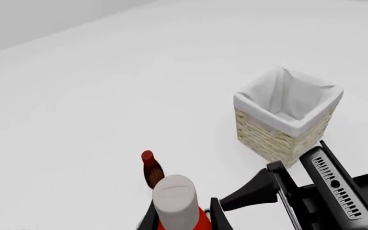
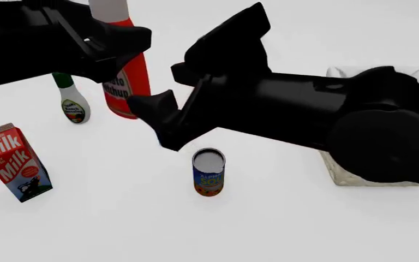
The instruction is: Pick the ketchup and place it in the basket.
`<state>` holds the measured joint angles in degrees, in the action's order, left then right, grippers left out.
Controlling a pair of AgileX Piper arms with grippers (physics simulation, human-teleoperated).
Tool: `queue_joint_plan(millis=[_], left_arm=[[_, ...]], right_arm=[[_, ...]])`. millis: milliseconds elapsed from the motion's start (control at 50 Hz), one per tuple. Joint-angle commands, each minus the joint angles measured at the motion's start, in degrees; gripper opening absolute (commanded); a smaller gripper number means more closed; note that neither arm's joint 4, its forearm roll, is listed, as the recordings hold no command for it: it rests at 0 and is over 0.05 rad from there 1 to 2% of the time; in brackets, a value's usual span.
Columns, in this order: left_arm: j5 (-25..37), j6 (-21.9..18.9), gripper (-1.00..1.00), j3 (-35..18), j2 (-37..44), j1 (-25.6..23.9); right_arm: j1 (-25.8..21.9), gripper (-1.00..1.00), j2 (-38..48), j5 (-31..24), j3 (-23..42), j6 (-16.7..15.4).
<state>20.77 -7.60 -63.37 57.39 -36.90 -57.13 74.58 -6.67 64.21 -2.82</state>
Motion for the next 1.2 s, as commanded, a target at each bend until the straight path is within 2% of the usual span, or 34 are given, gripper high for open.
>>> queue_joint_plan(millis=[20,340,1200], left_arm=[[-0.1,-1.0,-1.0,0.0,-0.1,0.1],[0.4,-0.8,-1.0,-0.1,0.1,0.1],[1.5,-1.1,-1.0,-1.4,0.4,-0.1]], right_arm=[[0.6,1.0,1.0,0.6,1.1,-1.1],[1.5,1.0,3.0,2.4,2.3,-2.1],[1.6,1.0,8.1,6.9,3.8,-0.8]])
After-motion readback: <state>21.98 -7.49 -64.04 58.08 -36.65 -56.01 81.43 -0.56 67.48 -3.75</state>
